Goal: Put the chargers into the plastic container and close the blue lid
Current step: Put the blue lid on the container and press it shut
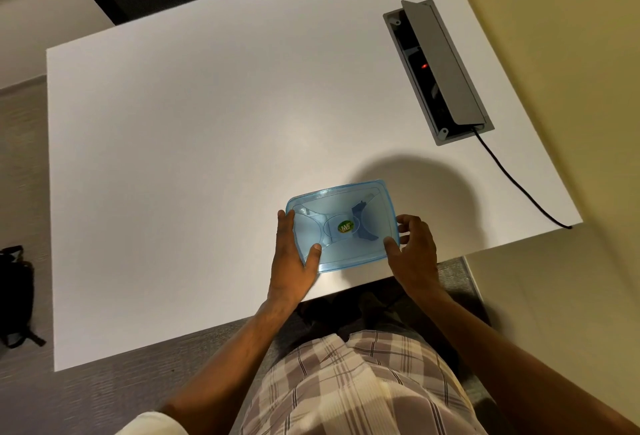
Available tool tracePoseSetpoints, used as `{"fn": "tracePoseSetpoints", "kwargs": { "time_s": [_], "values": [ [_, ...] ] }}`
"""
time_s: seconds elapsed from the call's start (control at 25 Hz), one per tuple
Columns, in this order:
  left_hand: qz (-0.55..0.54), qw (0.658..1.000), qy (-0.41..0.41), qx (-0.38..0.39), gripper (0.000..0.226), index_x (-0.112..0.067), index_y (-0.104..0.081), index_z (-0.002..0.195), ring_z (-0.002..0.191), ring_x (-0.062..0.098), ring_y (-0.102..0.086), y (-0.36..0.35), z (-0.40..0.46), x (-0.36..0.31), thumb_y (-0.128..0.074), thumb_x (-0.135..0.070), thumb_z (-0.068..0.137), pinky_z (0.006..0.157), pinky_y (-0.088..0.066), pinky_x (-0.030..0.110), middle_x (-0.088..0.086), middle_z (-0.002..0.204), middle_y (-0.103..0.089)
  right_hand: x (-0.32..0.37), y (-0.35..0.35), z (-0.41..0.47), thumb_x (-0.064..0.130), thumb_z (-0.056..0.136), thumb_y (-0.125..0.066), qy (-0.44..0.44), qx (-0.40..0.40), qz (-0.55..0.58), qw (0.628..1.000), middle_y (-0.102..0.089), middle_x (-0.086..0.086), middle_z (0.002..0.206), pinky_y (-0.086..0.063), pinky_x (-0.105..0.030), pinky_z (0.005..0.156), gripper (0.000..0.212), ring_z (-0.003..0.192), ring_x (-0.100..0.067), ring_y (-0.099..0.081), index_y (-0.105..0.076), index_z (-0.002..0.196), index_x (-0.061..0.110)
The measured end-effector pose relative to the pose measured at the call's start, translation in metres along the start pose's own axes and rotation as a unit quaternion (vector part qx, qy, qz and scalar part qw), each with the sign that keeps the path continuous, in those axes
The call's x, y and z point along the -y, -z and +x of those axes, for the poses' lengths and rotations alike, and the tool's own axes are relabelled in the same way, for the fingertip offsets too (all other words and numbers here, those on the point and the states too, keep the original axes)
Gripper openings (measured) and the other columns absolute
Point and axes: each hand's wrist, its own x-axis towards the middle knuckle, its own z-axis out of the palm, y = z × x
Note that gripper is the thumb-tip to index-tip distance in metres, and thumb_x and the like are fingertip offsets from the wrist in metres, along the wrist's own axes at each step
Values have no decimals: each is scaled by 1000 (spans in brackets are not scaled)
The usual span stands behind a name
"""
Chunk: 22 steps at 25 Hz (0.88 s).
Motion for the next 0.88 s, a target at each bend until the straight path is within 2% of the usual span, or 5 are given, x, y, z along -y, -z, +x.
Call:
{"fn": "tracePoseSetpoints", "kwargs": {
  "time_s": [0.28,0.36,0.48,0.64,0.88],
  "values": [
    [59,996,-24,-61,68,-21,-21,157,148,20,-30,0,19,-3,-53,-36,99,119,-36,46,4,160,-30,5,-5,15,26,89,-63,27,-15,-51,998,-50,-2,115,-51,-30,70,37,100,-22,-58,-44,121,19],
    [81,994,-25,-72,67,-26,-22,155,137,18,-42,0,22,-2,-53,-40,97,108,-48,41,3,150,-38,7,-6,19,26,90,-61,54,-16,-62,997,-47,-6,124,-56,-35,75,47,105,-23,-57,-40,132,21],
    [99,993,4,-70,68,-38,-12,155,109,19,-59,-2,20,-2,-48,-44,98,77,-59,33,2,133,-39,14,-9,26,28,93,-56,93,-3,-98,991,-41,-7,131,-56,-40,80,58,109,-24,-54,-31,145,26],
    [133,990,16,-43,70,-39,0,155,80,18,-59,-7,21,-3,-41,-44,99,57,-51,27,5,121,-38,26,-16,41,38,97,-49,126,16,-175,976,-41,-11,134,-56,-43,82,62,108,-26,-55,-24,153,27],
    [180,983,30,-8,72,-35,7,156,73,13,-51,-6,22,-4,-32,-53,99,56,-46,25,9,121,-44,26,-20,45,46,99,-40,139,17,-243,960,-52,-13,114,-54,-39,70,63,90,-25,-60,-17,155,29]
  ]
}}
